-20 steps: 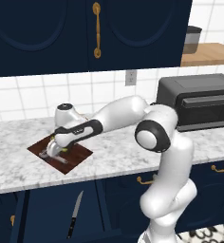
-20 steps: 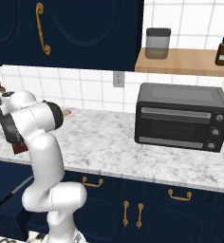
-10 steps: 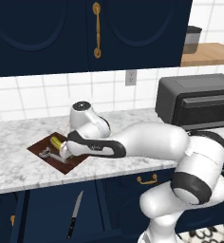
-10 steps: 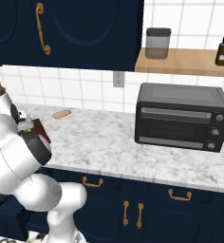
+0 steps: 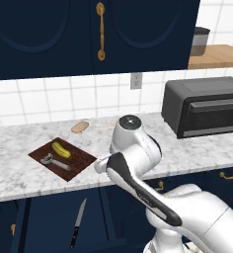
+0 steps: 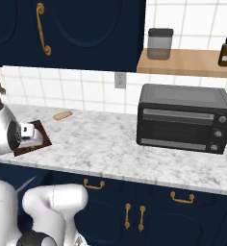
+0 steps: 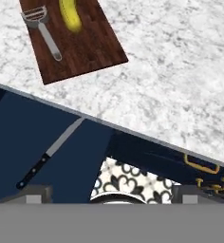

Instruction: Place the appropriate cutting tool for cutting the cucumber skin on the cutting board.

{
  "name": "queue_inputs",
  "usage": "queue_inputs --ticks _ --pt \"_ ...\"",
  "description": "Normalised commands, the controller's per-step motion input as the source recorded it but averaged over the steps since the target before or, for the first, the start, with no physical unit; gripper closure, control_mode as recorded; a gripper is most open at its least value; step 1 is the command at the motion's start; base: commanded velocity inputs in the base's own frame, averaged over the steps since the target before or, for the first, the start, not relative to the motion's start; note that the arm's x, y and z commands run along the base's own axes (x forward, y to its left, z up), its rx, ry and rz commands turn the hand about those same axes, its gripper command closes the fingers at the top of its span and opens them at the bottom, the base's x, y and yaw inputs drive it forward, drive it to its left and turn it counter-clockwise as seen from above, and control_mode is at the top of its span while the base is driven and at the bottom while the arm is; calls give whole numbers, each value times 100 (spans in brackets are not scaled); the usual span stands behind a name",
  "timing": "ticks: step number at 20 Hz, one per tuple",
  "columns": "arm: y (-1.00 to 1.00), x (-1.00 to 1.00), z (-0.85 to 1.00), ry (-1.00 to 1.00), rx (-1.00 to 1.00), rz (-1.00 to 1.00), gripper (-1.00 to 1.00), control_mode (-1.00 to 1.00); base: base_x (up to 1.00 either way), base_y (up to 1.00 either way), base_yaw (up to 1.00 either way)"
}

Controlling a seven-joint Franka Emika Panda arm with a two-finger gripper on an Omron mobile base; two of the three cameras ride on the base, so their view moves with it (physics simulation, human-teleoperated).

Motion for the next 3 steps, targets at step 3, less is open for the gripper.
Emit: queue_inputs --ticks 3 --pt "-98 -100 46 -7 1 -24 -100 -100 0 0 0"
